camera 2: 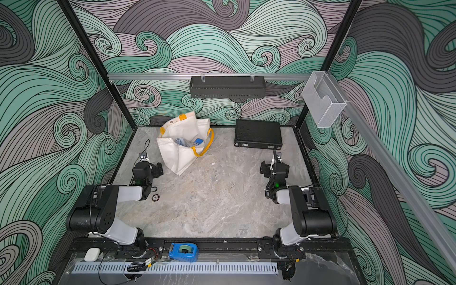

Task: Put the compass set into the canvas bag
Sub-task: Reset both arms

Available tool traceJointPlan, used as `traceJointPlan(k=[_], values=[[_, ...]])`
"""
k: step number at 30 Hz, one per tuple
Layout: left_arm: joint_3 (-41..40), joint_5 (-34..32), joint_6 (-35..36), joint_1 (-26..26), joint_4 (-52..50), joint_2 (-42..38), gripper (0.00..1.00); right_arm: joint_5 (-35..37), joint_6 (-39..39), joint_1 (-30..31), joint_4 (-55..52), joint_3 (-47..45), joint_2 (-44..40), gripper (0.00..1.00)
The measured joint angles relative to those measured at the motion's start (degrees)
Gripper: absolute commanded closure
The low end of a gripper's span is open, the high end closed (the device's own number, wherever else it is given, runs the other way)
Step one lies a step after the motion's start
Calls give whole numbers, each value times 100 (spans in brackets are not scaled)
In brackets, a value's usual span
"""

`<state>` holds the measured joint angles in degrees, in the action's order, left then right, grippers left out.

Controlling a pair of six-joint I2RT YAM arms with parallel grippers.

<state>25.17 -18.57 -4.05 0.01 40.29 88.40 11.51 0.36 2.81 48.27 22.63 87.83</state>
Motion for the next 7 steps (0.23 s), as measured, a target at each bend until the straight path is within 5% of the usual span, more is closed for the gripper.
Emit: traceJointPlan(k=[7], values=[[0,28,-46,0,-44,-13,1,-192,-57,-15,0,0,0,0]])
